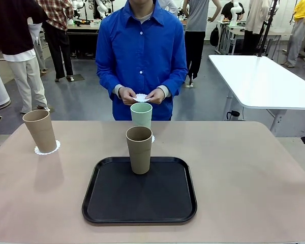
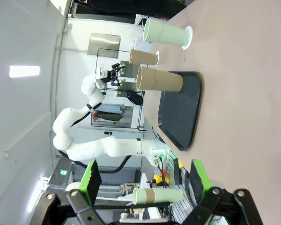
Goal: Place coasters on the table and set cups on them.
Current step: Take one Reusable plastic cup from the Flat Tray and place it on a coaster set by the human.
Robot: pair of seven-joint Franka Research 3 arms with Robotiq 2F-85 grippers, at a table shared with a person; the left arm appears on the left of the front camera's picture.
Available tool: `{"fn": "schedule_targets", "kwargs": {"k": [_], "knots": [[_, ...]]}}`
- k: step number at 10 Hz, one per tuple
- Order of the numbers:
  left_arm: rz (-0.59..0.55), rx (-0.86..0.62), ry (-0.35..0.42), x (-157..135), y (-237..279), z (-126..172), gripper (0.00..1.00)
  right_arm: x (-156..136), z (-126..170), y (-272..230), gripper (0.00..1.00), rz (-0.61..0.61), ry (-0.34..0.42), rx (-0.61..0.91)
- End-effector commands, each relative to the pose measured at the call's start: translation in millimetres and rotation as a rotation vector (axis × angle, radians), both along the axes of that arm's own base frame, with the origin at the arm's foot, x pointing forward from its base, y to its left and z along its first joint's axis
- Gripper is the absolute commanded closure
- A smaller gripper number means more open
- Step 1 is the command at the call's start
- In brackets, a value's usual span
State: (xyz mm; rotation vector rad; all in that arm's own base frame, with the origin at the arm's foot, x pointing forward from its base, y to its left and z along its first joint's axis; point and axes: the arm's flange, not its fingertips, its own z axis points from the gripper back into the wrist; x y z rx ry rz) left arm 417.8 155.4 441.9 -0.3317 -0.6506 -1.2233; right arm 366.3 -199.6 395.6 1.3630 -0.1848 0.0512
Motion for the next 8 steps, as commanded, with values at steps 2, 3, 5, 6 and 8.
{"fn": "schedule_targets", "kwargs": {"k": [2, 3, 5, 6, 8], "knots": [[0.01, 0.196, 0.07, -22.1, -44.0, 39.5, 0.0, -0.8, 0.0, 0.5, 0.0, 0.001, -0.004, 0.009], [0.019, 0.242, 0.1, -20.5, -57.1, 47.4, 0.0, -0.8, 0.0, 0.5, 0.0, 0.001, -0.004, 0.009], [0.007, 0.253, 0.169, -14.4, -79.8, 60.8, 0.0, -0.8, 0.0, 0.5, 0.0, 0.001, -0.004, 0.009], [0.024, 0.279, 0.169, -11.9, -86.3, 60.6, 0.0, -0.8, 0.0, 0.5, 0.0, 0.001, -0.004, 0.009], [0.014, 0.254, 0.138, -15.7, -82.4, 58.3, 0.0, -0.8, 0.0, 0.5, 0.0, 0.001, -0.004, 0.009]]}}
